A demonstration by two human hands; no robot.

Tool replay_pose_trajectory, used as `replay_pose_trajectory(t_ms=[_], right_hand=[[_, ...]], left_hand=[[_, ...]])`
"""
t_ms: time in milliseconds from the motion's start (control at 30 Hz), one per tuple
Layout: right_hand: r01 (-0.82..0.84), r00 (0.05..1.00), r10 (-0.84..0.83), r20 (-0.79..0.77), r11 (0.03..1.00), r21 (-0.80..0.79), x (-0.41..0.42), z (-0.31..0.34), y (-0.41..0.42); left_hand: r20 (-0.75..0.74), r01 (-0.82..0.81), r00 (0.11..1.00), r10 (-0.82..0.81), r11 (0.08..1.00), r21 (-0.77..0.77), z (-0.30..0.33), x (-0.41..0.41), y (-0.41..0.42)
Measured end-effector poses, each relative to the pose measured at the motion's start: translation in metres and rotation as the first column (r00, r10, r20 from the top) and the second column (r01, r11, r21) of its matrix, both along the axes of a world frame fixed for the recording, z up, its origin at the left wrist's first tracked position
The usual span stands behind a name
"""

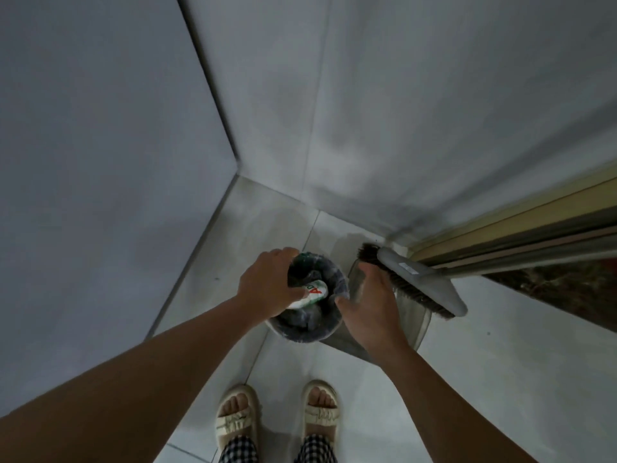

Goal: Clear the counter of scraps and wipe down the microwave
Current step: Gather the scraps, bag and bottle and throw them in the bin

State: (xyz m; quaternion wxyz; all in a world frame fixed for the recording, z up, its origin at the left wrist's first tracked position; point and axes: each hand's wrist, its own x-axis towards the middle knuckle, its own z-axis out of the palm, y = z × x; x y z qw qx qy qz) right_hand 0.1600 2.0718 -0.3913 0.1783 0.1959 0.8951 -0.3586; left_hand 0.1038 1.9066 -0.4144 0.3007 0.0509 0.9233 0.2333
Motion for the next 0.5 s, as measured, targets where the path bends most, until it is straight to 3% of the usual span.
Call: replay_pose_trajectory(t_ms=[500], right_hand=[[-0.108, 0.975, 0.115, -0.192, 0.993, 0.049, 0.013, 0.257, -0.049]], left_hand=[[-0.102, -0.171, 0.976, 0.193, 0.966, 0.193, 0.259, 0.036, -0.079]])
